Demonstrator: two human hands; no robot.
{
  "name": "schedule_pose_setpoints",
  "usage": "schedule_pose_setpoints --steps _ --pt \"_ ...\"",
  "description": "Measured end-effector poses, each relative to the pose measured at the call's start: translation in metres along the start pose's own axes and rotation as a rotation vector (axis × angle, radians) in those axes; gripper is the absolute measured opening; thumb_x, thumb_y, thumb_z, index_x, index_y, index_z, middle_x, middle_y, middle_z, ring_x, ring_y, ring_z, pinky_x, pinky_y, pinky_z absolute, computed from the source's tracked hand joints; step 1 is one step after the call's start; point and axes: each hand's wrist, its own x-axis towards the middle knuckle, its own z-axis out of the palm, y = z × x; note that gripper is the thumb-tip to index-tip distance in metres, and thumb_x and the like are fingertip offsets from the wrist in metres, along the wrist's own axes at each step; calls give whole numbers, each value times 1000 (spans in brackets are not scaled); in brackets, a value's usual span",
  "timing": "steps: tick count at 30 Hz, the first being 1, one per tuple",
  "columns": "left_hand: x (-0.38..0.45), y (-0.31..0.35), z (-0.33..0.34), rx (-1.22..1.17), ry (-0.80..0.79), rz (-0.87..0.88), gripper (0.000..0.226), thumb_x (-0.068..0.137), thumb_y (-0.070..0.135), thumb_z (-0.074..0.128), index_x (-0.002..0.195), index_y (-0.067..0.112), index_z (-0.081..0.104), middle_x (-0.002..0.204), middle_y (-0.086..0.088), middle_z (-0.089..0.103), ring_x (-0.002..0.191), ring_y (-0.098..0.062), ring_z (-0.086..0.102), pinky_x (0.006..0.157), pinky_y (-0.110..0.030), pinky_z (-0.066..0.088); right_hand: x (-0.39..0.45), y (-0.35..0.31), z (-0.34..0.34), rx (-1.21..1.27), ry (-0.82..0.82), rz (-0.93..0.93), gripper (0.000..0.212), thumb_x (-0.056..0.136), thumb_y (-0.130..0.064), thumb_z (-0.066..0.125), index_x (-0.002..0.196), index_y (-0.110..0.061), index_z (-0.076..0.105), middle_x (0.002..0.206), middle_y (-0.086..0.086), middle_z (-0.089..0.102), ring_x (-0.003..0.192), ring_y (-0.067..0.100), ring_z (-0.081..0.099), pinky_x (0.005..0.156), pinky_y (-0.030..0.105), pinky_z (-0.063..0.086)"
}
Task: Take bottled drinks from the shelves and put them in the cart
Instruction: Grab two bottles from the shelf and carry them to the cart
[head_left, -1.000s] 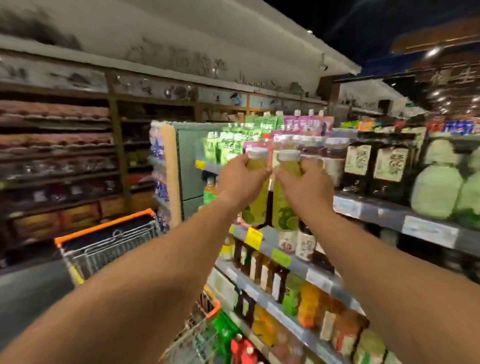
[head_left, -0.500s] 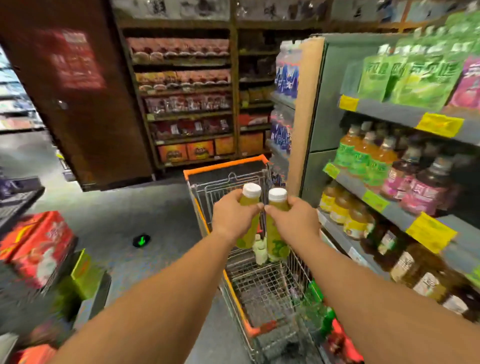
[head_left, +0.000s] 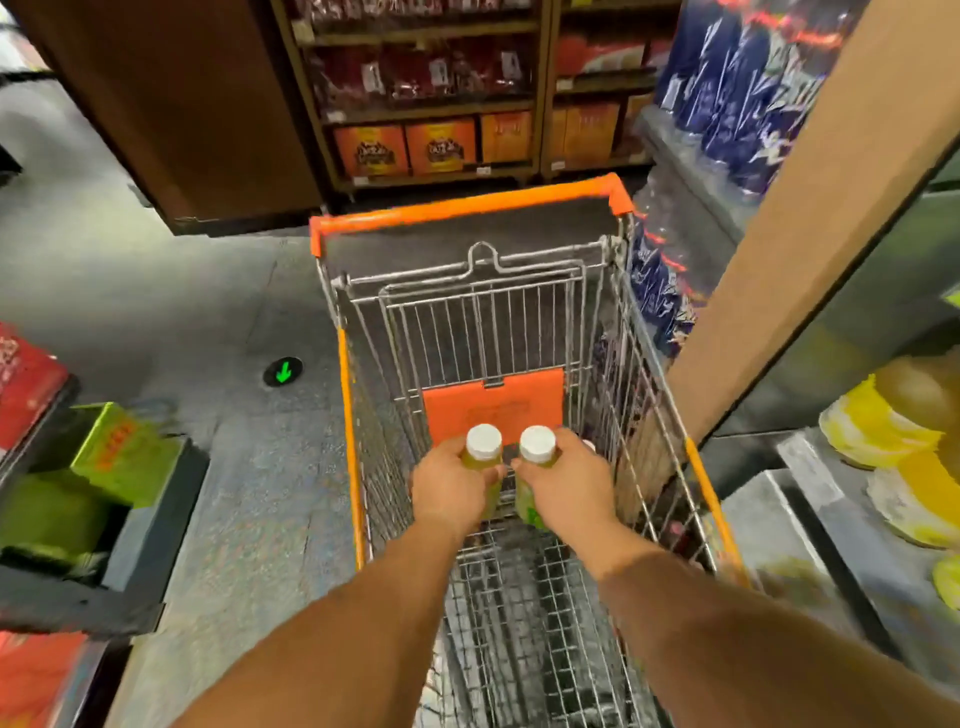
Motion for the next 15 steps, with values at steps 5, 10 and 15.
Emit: schedule_pose_setpoints --steps 5,10,15 --pt "92 -68 65 122 58 -85 20 74 19 80 93 15 72 88 -6 72 89 -30 68 66 -27 41 86 49 93 -22 -104 12 25 83 -16 69 107 -7 65 109 14 66 105 34 60 86 38 48" --pt "157 -131 118 161 32 -126 23 81 16 72 105 16 71 99 -10 75 95 -33 68 82 -40 55 142 95 160 -105 -137 112 40 85 -25 66 120 -10 53 111 11 62 102 31 60 82 33 45" --pt "188 -165 140 191 92 -206 17 87 26 68 103 22 70 97 -5 74 87 -28 66 66 -28 42 170 115 199 -301 -175 32 35 88 -30 60 115 -12 47 106 11 68 100 31 65 81 34 47"
